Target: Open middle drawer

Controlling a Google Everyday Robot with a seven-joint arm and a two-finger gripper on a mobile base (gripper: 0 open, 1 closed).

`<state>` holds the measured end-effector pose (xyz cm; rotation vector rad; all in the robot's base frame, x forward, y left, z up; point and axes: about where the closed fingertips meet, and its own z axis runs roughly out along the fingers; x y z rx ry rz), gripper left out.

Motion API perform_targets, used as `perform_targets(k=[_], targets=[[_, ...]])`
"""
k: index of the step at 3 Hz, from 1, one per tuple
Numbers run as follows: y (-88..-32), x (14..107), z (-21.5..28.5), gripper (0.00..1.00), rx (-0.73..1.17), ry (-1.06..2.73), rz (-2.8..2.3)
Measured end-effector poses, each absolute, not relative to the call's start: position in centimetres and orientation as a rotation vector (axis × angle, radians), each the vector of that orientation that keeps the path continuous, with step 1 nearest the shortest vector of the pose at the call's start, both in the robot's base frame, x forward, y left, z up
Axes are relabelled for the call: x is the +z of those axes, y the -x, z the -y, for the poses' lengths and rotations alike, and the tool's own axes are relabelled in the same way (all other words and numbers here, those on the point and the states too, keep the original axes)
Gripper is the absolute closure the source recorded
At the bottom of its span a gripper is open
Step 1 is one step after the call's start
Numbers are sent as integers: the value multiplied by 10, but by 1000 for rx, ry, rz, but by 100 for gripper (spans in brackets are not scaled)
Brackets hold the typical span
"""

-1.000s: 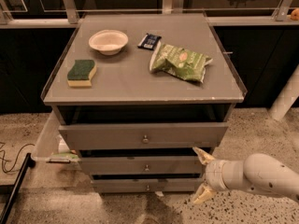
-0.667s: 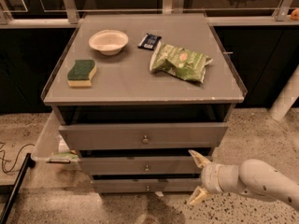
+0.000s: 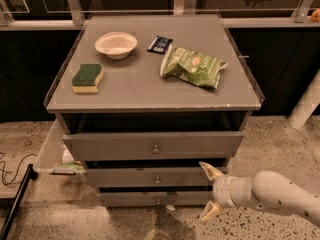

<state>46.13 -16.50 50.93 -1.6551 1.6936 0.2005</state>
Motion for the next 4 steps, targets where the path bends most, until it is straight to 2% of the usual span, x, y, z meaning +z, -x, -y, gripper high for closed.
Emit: perform_targets(k=[4], targets=[[-513,435,159,0,184,1663,-1660]])
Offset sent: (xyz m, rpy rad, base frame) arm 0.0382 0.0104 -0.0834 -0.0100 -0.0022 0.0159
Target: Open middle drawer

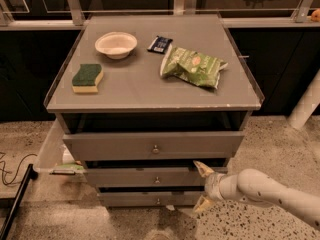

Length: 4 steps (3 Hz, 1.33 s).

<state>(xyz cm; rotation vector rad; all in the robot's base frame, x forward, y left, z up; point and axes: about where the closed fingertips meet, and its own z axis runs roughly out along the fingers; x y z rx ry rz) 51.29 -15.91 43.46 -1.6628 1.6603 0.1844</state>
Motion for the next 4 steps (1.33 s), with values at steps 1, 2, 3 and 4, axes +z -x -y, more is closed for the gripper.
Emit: perform_targets(k=[1,2,3,4], targets=[[-531,429,159,0,181,1671,-1637],[-546,420,159,0,188,1679,-1629],[-559,413,159,0,191,1690,-1621],[-572,405,165,0,181,1697,-1620]])
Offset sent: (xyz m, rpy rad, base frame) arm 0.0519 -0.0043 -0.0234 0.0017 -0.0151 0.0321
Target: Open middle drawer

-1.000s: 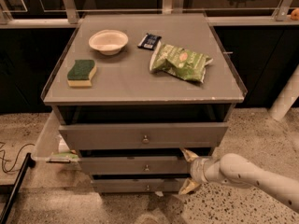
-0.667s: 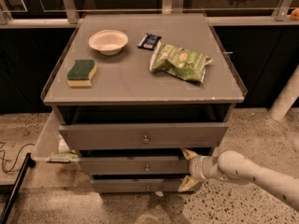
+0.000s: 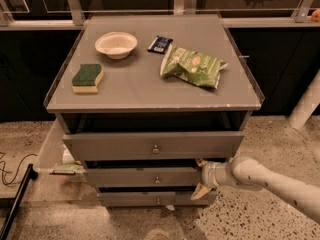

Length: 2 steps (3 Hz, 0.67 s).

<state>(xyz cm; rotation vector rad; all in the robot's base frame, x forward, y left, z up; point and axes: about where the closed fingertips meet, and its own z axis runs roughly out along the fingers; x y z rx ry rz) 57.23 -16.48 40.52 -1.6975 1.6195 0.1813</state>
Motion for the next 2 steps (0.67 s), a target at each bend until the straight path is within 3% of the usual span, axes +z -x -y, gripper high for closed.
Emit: perform_targets(k=[1,2], targets=[[-573,392,178,0,178,1693,-1641],[-573,392,178,19,178,1693,-1641]])
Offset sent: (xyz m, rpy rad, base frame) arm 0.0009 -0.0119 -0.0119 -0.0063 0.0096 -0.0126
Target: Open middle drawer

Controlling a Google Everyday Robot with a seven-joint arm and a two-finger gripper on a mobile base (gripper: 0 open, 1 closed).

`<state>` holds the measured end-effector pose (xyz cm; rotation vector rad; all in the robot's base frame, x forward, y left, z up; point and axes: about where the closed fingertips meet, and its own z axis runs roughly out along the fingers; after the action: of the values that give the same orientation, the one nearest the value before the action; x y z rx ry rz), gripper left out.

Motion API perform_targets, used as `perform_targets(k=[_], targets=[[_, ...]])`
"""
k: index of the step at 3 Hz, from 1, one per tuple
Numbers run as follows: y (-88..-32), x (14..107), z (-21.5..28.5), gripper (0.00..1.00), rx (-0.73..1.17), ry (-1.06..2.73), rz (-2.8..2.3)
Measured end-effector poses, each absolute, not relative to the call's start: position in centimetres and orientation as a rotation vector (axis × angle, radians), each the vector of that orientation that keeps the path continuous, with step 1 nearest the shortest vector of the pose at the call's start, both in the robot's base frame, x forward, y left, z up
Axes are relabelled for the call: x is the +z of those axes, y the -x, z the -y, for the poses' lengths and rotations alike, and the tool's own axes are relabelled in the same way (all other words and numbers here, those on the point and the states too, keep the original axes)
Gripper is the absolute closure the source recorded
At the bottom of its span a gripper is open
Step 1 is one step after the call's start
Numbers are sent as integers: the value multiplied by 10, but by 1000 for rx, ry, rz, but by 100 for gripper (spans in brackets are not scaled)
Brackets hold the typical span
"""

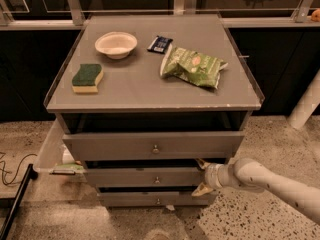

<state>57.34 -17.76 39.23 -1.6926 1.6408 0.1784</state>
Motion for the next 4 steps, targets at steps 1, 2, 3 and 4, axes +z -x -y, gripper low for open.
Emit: perform_targets(k=[1,2,3,4], targets=[[-573,392,178,43,178,1693,-1641],[-574,396,176,66,182,1693,-1636],[-574,400,176,89,182,1693,-1636],[-573,402,176,100,186,1693,-1635]])
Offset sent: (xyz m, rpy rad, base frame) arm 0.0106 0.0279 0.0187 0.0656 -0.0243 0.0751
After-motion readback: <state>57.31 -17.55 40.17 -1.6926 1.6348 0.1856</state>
